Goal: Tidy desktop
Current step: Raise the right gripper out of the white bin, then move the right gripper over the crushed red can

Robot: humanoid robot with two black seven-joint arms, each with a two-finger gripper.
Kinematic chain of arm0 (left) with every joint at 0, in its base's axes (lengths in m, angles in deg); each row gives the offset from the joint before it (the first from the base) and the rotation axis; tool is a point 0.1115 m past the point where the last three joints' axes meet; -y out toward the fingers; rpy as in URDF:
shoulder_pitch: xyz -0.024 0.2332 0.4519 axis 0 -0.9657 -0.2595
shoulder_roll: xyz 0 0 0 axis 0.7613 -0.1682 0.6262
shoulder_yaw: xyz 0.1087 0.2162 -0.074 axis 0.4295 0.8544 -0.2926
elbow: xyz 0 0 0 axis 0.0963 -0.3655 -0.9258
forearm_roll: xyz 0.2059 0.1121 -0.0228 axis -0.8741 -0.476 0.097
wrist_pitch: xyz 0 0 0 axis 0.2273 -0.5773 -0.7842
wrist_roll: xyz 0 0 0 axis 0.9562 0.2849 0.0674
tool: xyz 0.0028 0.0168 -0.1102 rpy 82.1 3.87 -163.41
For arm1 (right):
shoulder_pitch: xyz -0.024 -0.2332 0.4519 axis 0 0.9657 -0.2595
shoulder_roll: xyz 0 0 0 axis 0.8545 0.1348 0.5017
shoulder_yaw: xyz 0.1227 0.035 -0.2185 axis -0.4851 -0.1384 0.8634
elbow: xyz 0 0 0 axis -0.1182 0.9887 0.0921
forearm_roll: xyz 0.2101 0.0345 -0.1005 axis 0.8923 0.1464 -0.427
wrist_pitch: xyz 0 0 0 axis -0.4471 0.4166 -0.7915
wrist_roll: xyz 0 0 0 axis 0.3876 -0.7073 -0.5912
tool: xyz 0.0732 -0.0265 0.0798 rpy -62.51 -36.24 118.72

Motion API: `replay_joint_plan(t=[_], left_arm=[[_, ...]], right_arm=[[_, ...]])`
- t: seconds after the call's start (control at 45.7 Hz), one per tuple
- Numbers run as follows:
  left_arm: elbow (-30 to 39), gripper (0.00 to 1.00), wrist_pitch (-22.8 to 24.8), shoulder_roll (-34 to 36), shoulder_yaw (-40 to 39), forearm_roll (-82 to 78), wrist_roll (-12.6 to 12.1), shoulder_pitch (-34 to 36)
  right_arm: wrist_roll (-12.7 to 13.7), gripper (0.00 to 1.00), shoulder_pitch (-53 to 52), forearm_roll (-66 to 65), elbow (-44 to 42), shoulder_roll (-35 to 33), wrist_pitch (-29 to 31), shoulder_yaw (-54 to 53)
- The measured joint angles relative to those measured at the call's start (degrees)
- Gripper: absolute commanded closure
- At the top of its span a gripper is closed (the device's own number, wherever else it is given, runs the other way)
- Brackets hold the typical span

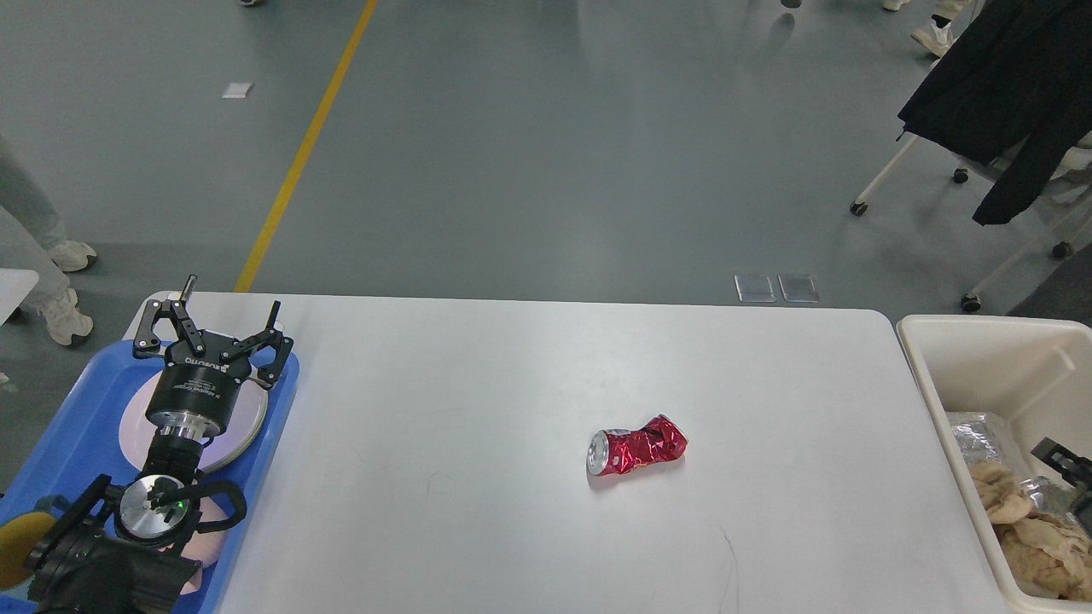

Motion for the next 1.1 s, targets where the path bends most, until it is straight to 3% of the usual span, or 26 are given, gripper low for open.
replay_joint_plan(t=[0.197,0.482,0.657,0.767,0.964,1.095], left_arm=[[0.0,0.03,0.0,0.0,0.0,0.0,0.02,0.0],[0.0,0.03,0.0,0.0,0.0,0.0,0.04,0.0],[0.0,0.03,0.0,0.0,0.0,0.0,-0.02,0.0],[0.0,0.03,0.0,0.0,0.0,0.0,-0.04,0.0],[0.01,0.03,0.0,0.0,0.0,0.0,-0.03,-0.05],[0.01,0.03,0.0,0.0,0.0,0.0,0.04,-0.09]], right_arm=[[3.64,0.0,-12.01,-7.03,9.29,-4.72,4.46,6.01],[9.46,0.0,-39.39,-14.71,38.4,-9.04,4.99,19.93],[10.28,0.0,-59.94,-14.68,57.99,-4.65,6.39,31.41],[10.4,0.0,-71.99,-14.31,67.24,0.72,12.74,35.72],[10.49,0.0,-88.33,-11.14,76.38,8.59,30.51,34.51],[10.37,0.0,-95.29,-9.3,81.4,11.43,35.35,32.7]])
